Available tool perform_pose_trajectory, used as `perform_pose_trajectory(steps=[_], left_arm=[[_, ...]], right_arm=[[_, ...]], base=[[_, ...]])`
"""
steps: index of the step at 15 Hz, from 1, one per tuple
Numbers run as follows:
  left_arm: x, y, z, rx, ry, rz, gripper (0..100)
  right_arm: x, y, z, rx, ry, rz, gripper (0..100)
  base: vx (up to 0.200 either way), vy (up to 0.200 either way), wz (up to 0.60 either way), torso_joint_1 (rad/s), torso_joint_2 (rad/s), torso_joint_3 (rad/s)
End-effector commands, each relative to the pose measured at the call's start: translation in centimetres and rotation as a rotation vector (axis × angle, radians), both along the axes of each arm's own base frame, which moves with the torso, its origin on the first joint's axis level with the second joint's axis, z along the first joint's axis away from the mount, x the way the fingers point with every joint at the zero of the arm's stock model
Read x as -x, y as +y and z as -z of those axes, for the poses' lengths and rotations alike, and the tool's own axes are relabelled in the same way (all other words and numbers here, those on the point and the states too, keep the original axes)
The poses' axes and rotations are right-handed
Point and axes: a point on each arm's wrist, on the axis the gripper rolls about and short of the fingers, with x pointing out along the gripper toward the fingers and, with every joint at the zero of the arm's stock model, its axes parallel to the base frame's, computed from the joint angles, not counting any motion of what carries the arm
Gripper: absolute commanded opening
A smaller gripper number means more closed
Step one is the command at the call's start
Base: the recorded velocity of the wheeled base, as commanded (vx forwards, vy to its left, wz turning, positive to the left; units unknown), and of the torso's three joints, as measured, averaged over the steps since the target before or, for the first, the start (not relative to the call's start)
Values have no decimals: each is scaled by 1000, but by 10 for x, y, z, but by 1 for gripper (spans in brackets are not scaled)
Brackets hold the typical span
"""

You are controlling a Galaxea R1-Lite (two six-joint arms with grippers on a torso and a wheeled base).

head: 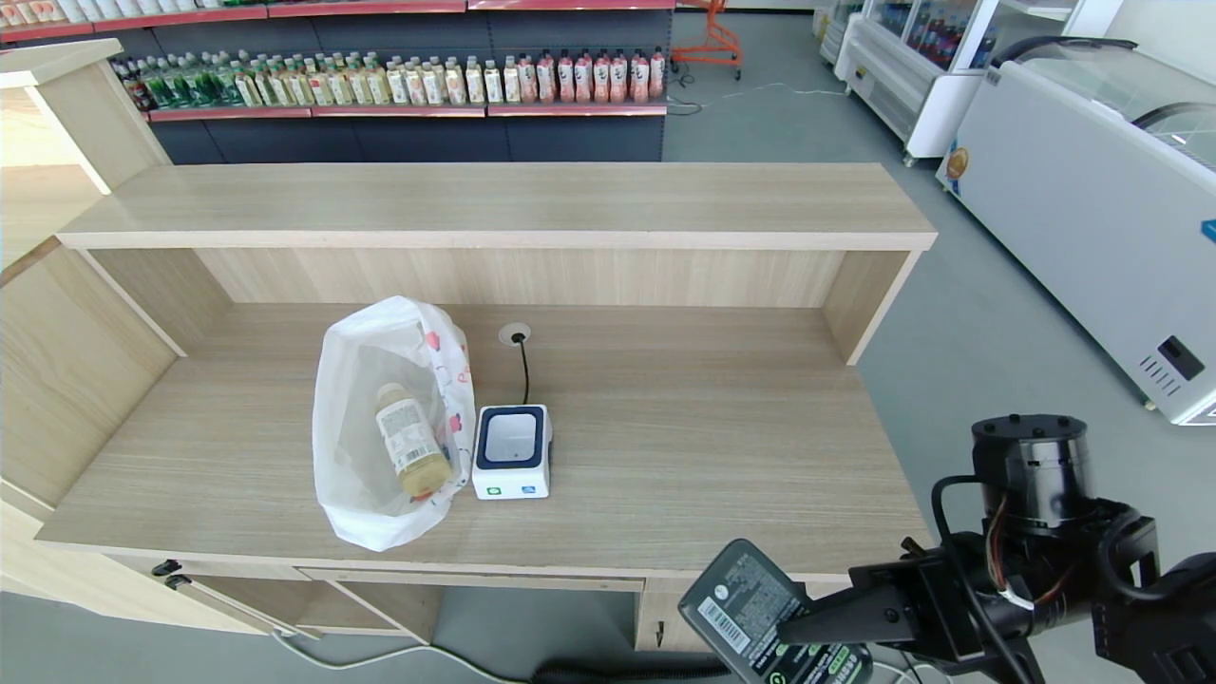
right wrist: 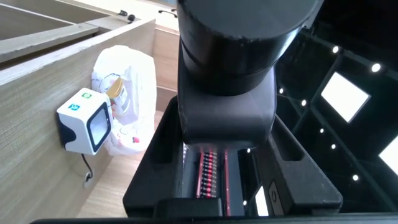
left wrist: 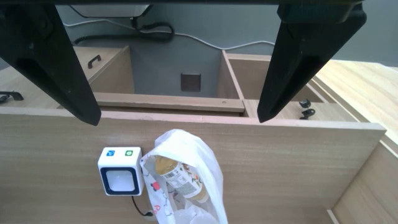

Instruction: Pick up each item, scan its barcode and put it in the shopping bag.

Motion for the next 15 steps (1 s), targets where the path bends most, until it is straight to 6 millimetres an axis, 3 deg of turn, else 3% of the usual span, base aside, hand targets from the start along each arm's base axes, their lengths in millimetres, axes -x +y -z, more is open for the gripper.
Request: perform_pose_trajectory(steps=[1,13,15], left_arm=[[0,0,0,0,0,0,100],[0,0,0,1,0,0,100],[0,0,0,0,0,0,100]], right_arm=[[1,0,0,0,0,-1,0],[4,-2,0,1,4,-1,0],[8,-2,-10,-2,69,14,0]], base=[[0,0,0,0,0,0],[0,0,0,0,0,0],[0,0,0,0,0,0]])
